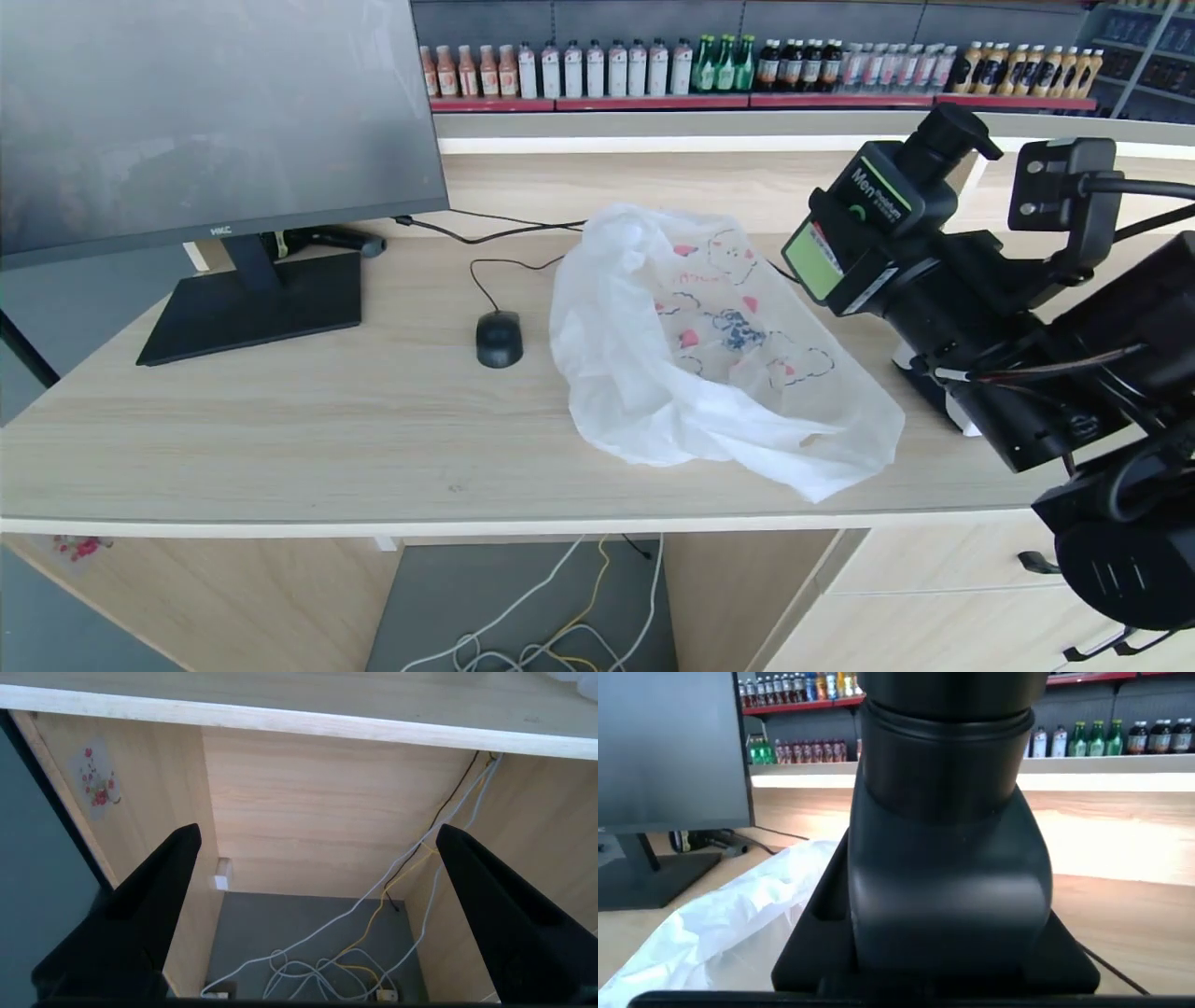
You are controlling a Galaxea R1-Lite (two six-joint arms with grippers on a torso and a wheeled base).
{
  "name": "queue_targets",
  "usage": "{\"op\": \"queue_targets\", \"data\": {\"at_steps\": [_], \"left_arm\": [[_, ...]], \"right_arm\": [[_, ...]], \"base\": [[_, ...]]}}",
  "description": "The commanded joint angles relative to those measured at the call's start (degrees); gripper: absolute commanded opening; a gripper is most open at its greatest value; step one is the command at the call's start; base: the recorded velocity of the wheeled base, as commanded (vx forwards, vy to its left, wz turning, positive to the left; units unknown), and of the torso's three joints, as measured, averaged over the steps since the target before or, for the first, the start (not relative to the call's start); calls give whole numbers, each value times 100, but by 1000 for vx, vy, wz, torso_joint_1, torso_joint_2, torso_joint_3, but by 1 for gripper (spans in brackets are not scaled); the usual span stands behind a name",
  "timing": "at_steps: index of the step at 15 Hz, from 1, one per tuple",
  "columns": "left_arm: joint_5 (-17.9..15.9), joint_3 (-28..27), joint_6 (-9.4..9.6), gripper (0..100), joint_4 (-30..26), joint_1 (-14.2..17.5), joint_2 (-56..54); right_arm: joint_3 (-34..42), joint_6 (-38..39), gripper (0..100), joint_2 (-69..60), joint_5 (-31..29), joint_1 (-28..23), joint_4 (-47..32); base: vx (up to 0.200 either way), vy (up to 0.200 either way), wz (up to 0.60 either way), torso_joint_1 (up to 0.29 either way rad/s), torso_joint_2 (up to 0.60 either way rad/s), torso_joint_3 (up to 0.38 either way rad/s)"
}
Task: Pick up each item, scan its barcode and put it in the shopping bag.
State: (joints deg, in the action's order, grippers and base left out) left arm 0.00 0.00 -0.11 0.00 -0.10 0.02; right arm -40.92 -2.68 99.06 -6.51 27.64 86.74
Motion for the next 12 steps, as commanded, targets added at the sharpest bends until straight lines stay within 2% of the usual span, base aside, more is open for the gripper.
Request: {"op": "queue_targets", "data": {"at_steps": [1,5,8,12], "left_arm": [[0,0,2,100,0,1,-2],[0,0,2,100,0,1,-2],[0,0,-7,100,0,1,-2],[0,0,2,100,0,1,-2]], "right_arm": [[-47,-31,0,34,1,5,10],[67,-365,0,272,45,462,1],[-320,-655,0,729,36,682,-148],[-1172,-646,0,781,45,708,-1326]], "base": [[0,0,0,0,0,0],[0,0,0,0,0,0],[0,0,0,0,0,0],[0,0,0,0,0,0]]}}
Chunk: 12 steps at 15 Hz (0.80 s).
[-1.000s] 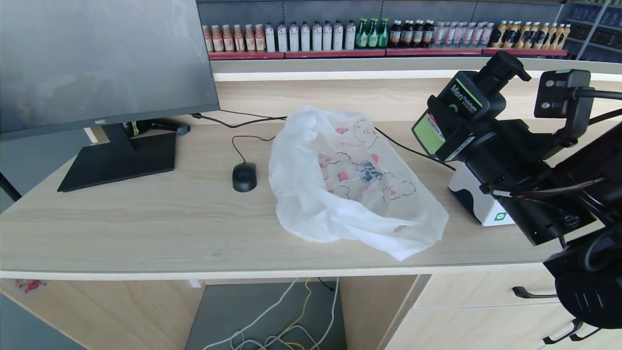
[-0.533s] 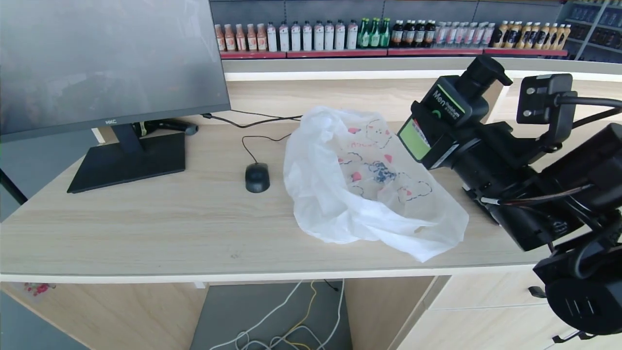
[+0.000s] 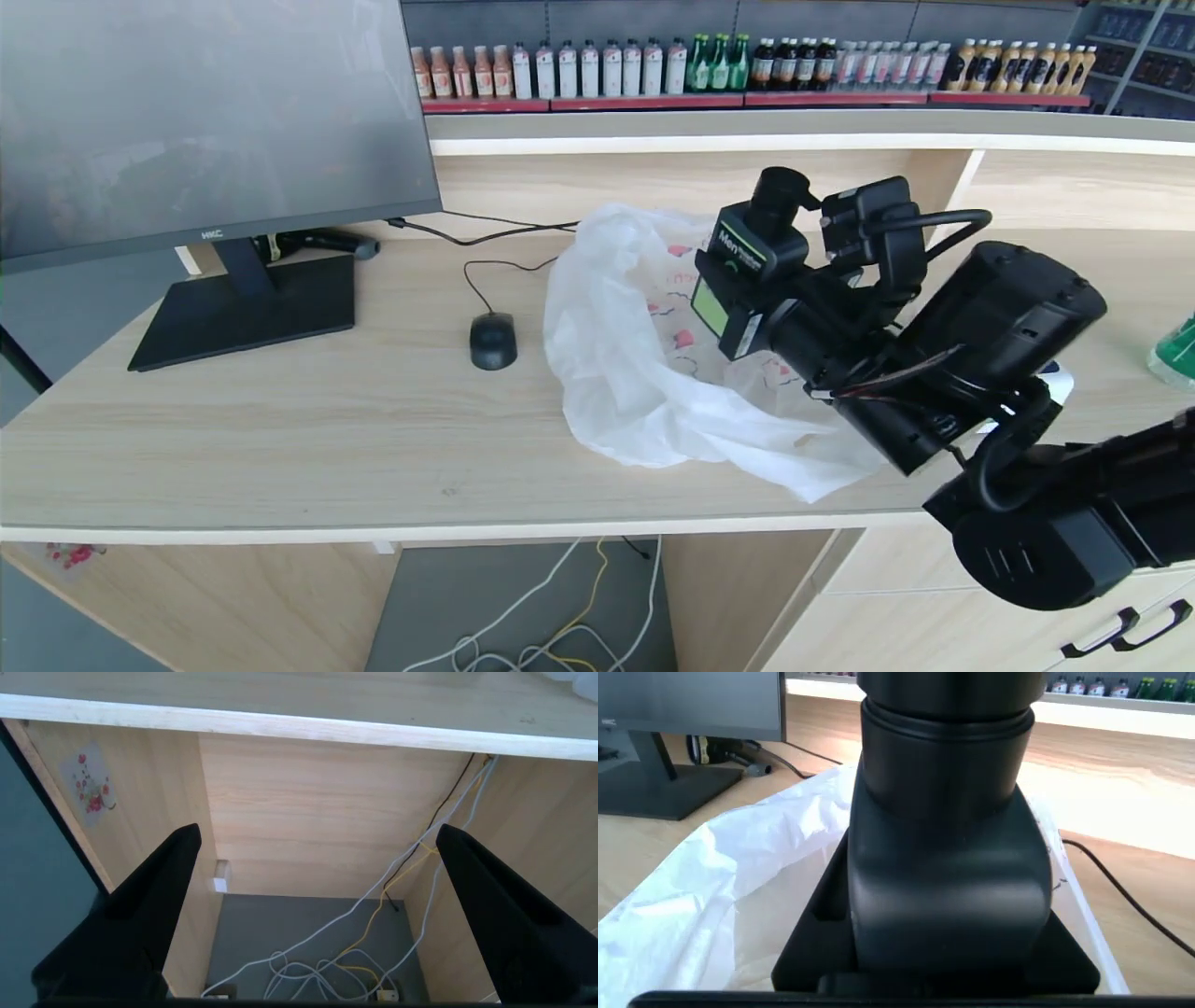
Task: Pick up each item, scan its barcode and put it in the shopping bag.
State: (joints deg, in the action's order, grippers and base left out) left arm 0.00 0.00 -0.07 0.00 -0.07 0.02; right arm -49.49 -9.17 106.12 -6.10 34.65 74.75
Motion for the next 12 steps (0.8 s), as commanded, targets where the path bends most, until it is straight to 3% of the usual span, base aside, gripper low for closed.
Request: {"op": "queue_targets", "data": {"at_steps": [1,8,12], "left_arm": [[0,0,-1,100,0,-1,-2],[0,0,-1,100,0,-1,-2],[0,0,-1,100,0,-1,-2]], "right_arm": [[-834,11,0,102,3,-10,-725],[-2222,11,0,348,29,-10,-2413],[-2688,20,0,708,100,-63,-2650]], "base": [[0,0,0,0,0,0],[0,0,0,0,0,0],[0,0,0,0,0,0]]}}
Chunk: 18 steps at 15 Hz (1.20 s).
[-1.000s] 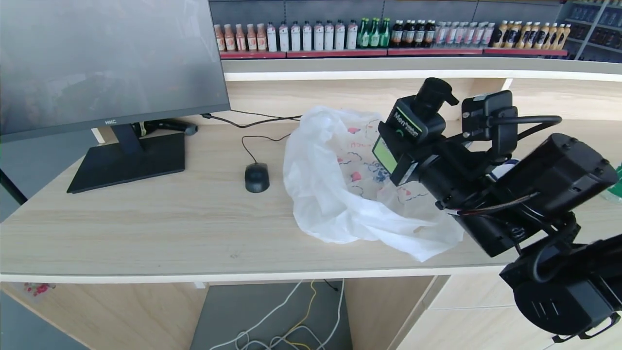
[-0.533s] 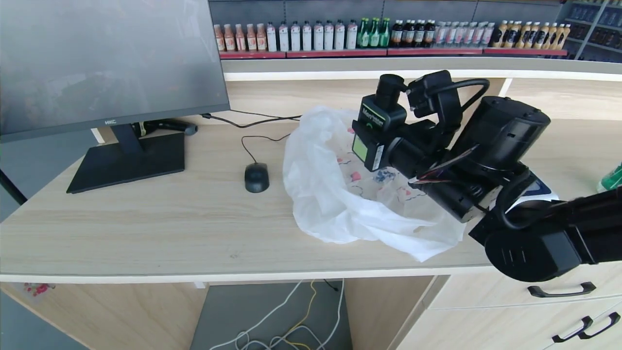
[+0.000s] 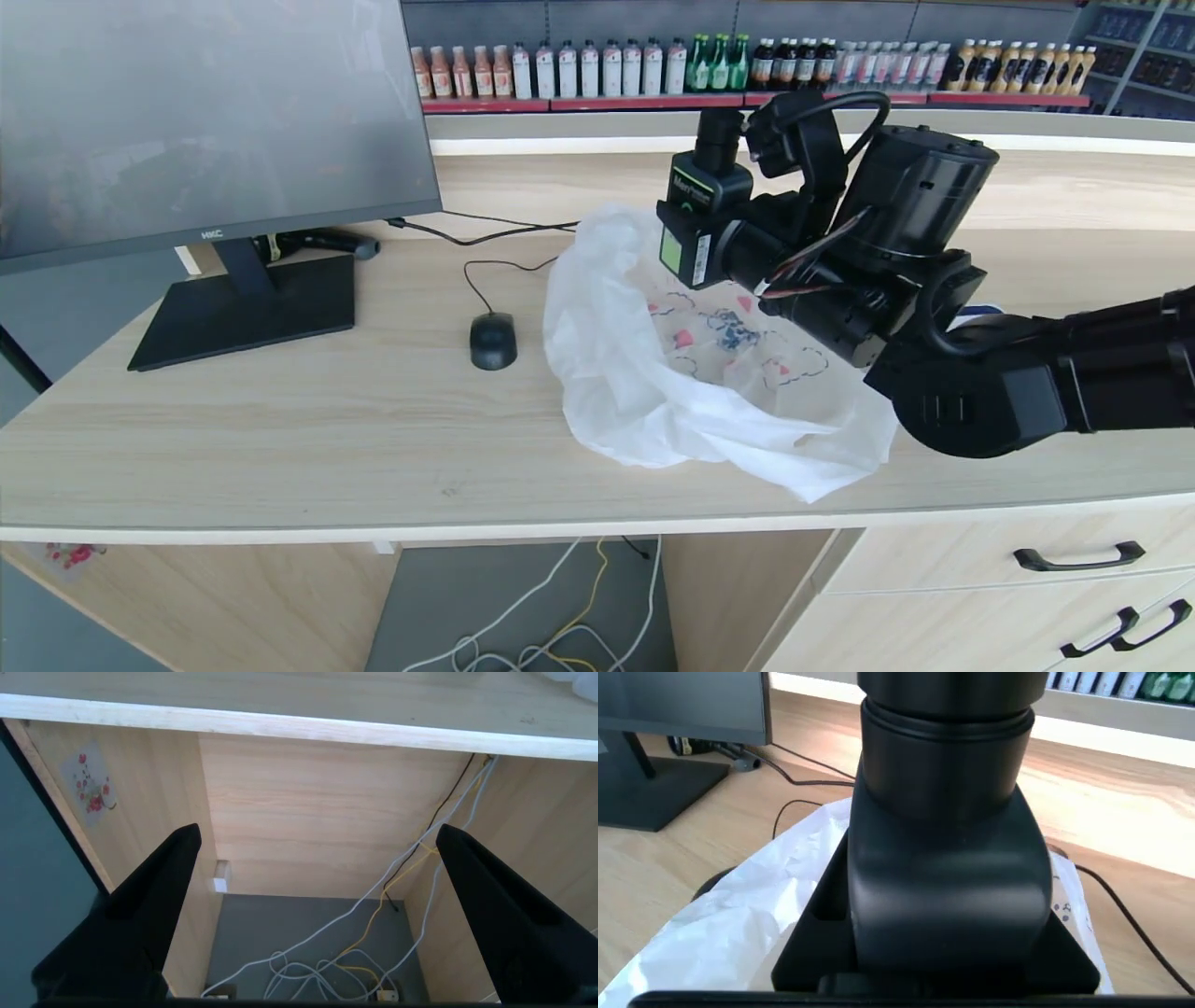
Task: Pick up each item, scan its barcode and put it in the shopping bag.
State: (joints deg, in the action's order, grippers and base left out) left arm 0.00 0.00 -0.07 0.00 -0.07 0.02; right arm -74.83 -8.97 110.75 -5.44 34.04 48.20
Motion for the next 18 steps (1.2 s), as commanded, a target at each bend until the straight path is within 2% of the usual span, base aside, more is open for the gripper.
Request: {"op": "queue_targets", "data": {"at_steps": [1,15,18], "left_arm": [[0,0,-1,100,0,-1,-2],[0,0,-1,100,0,-1,-2],[0,0,-1,100,0,-1,-2]], "right_arm": [[-181,1,0,351,78,-2,5],[-138,220,0,1010,254,7,67],[21,308,0,1133,236,-2,383]], "base": [[0,0,0,0,0,0],[0,0,0,0,0,0],[0,0,0,0,0,0]]}}
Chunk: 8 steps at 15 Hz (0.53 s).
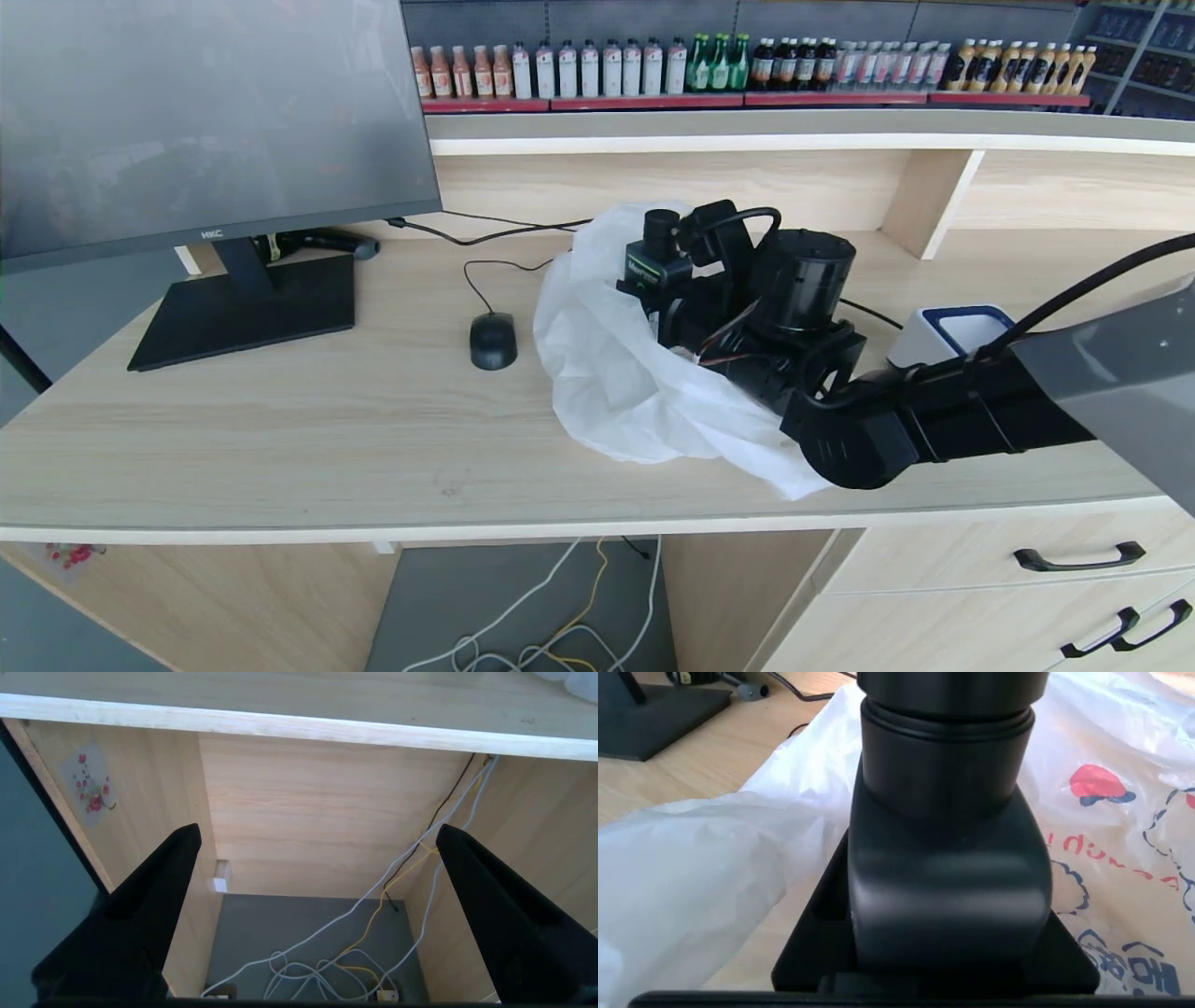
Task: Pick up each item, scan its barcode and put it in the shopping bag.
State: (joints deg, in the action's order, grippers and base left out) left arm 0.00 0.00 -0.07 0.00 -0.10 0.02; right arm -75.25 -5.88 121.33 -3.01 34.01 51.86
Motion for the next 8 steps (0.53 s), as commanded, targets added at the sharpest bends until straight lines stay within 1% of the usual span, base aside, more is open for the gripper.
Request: {"op": "queue_targets", "data": {"at_steps": [1,3,8], "left_arm": [[0,0,-1,100,0,1,-2],[0,0,-1,100,0,1,-2],[0,0,-1,100,0,10,-2]], "right_arm": [[116,-1,0,92,-7,0,96],[362,-1,0,145,-15,0,351],[512,-10,0,189,-24,9,518]], "base": [[0,0,0,0,0,0],[0,0,0,0,0,0],[0,0,0,0,0,0]]}}
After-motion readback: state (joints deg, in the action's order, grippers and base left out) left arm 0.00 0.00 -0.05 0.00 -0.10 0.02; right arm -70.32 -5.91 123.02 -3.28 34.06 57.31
